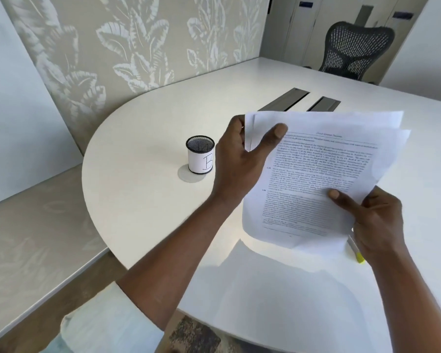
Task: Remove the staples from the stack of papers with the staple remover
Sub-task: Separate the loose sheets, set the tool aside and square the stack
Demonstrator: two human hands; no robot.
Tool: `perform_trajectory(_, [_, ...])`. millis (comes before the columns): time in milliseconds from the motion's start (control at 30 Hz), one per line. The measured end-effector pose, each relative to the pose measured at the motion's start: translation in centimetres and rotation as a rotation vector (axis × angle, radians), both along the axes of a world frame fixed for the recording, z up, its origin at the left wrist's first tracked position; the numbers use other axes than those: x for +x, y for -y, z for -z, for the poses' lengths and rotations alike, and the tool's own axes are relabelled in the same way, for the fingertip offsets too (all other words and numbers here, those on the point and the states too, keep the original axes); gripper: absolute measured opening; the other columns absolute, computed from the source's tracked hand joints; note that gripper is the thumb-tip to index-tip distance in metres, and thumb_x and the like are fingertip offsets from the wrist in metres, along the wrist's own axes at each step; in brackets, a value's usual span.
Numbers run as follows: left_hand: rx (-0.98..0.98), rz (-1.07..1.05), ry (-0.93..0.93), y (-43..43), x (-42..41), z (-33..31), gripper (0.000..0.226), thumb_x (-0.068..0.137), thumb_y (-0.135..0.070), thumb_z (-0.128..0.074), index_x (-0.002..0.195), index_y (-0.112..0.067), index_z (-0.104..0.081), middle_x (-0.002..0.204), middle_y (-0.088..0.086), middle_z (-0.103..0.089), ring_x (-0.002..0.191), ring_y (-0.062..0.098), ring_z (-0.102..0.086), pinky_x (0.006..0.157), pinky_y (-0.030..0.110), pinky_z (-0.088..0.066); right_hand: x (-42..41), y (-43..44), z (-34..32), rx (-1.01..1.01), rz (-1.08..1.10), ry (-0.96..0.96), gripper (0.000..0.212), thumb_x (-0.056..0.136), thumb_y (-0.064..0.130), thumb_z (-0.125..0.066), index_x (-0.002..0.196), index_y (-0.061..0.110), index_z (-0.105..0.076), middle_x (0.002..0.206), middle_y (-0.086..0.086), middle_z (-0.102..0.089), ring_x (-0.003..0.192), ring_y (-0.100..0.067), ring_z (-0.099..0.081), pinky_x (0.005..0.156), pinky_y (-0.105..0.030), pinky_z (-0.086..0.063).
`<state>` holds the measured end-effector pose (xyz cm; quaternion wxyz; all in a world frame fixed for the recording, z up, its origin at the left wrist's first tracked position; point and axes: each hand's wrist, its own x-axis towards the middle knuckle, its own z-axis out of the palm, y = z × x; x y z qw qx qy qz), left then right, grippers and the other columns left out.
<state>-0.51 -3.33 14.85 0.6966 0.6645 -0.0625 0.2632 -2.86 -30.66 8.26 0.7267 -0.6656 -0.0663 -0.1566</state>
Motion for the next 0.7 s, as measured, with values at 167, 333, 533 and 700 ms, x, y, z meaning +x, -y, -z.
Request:
perform_trajectory(167, [0.056,0.179,-0.170,-1.4,0.3,3.9,0.051,0.080,-0.044,-0.094,0.118,-0.016,-0.075,0.110,-0.002,-0.086,0.106,0.029,-0.082,0.097,0.060,-0.064,-0.2,-0.9,0.8,0.034,-0.006,-0.002,0.052,0.069,0.041,-0.103,0.112,0.017,-0.087,0.118,-0.005,-0.086,0.107,-0.023,-0.083,0.089,-0.032,-0.066])
perform_trajectory(333, [0.116,0.205,-0.225,-1.1,-0.6,8.3,0.021,0.095,-0.020,-0.083,0.115,-0.015,-0.082,0.104,-0.011,-0.086,0.095,-0.003,-0.078,0.087,0.022,-0.061,-1.1,-2.1,2.8,0.010,-0.006,-0.075,0.055,0.060,0.044,-0.104,0.108,0.021,-0.089,0.112,-0.005,-0.087,0.101,-0.023,-0.084,0.084,-0.031,-0.067])
perform_trajectory(533, [0.129,0.161,-0.101,0.6,-0.9,7.4,0.009,0.103,-0.021,-0.074,0.111,-0.019,-0.079,0.092,-0.024,-0.080,0.088,-0.012,-0.070,0.081,0.009,-0.052,-1.0,-2.5,3.0,0.020,0.076,-0.060,0.041,0.065,0.027,-0.104,0.102,0.022,-0.090,0.109,-0.003,-0.087,0.101,-0.023,-0.084,0.085,-0.032,-0.067])
perform_trajectory(700, [0.125,0.176,0.000,1.2,-0.2,5.5,0.012,0.103,-0.031,-0.074,0.114,-0.030,-0.079,0.101,-0.031,-0.081,0.098,-0.009,-0.075,0.084,0.010,-0.054,-0.8,-2.1,1.2,0.063,0.046,0.005,0.053,0.060,0.044,-0.105,0.105,0.021,-0.089,0.113,0.000,-0.087,0.104,-0.016,-0.083,0.085,-0.026,-0.065])
